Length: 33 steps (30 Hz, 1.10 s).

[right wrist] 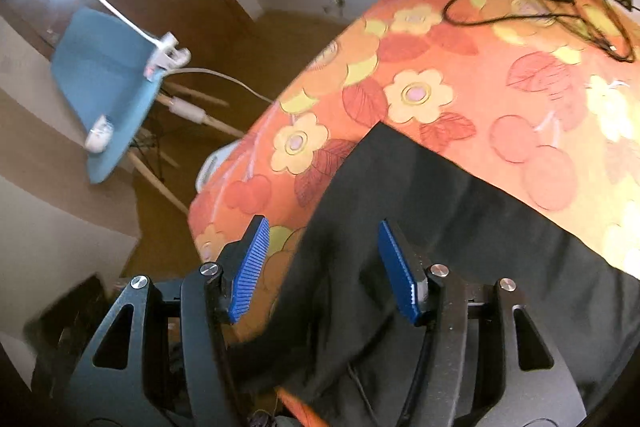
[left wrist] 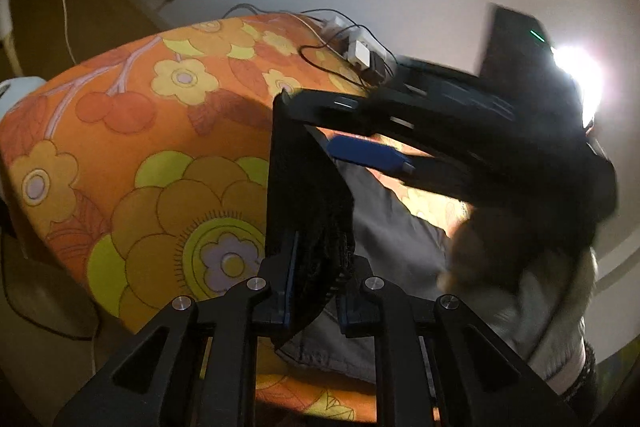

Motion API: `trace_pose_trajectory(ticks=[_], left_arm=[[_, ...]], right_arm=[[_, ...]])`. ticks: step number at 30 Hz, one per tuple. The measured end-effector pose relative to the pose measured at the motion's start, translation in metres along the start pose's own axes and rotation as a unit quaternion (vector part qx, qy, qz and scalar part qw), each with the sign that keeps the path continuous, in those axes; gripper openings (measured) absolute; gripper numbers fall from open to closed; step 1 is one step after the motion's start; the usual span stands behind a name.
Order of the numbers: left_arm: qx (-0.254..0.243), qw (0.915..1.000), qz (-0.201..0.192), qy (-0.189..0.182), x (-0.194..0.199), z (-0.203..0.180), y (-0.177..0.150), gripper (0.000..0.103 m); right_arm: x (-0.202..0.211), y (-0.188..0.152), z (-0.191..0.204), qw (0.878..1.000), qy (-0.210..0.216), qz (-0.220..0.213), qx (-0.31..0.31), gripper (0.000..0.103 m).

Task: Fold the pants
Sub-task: 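Lift the folded black pants off the bed with both grippers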

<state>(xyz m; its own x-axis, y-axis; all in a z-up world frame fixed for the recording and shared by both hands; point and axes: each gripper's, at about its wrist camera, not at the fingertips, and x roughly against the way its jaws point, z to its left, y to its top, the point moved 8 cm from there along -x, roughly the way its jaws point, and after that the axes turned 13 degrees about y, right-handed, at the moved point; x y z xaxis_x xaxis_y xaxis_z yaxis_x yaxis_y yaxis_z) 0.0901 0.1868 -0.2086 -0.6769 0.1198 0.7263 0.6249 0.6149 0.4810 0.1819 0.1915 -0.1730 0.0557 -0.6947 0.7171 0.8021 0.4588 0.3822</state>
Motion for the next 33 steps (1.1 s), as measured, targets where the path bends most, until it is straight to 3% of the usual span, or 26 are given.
trace_pose_trajectory(ticks=[4, 7, 9, 11, 22, 33], left_arm=[[-0.008, 1.0, 0.002, -0.005, 0.0, -0.004, -0.001, 0.014], [-0.022, 0.9997, 0.001, -0.008, 0.001, -0.012, -0.003, 0.014], [-0.026, 0.9996, 0.003, -0.013, 0.001, -0.017, -0.005, 0.014], [-0.026, 0.9994, 0.005, -0.023, 0.002, -0.023, -0.007, 0.014], [-0.083, 0.993, 0.014, -0.083, 0.02, -0.102, -0.036, 0.014], [-0.154, 0.9766, 0.029, -0.147, 0.037, -0.196, -0.074, 0.014]], right_arm=[[-0.026, 0.0, -0.011, 0.999, -0.041, 0.035, -0.001, 0.059], [-0.033, -0.006, -0.018, 0.997, -0.064, 0.05, -0.001, 0.038], [-0.029, -0.008, -0.021, 0.997, -0.07, 0.045, -0.004, 0.015], [-0.016, -0.009, -0.024, 0.998, -0.059, 0.029, -0.013, 0.008], [0.098, -0.02, -0.036, 0.996, -0.048, -0.067, -0.029, 0.004], [0.219, -0.066, -0.075, 0.984, -0.064, -0.15, -0.069, 0.004]])
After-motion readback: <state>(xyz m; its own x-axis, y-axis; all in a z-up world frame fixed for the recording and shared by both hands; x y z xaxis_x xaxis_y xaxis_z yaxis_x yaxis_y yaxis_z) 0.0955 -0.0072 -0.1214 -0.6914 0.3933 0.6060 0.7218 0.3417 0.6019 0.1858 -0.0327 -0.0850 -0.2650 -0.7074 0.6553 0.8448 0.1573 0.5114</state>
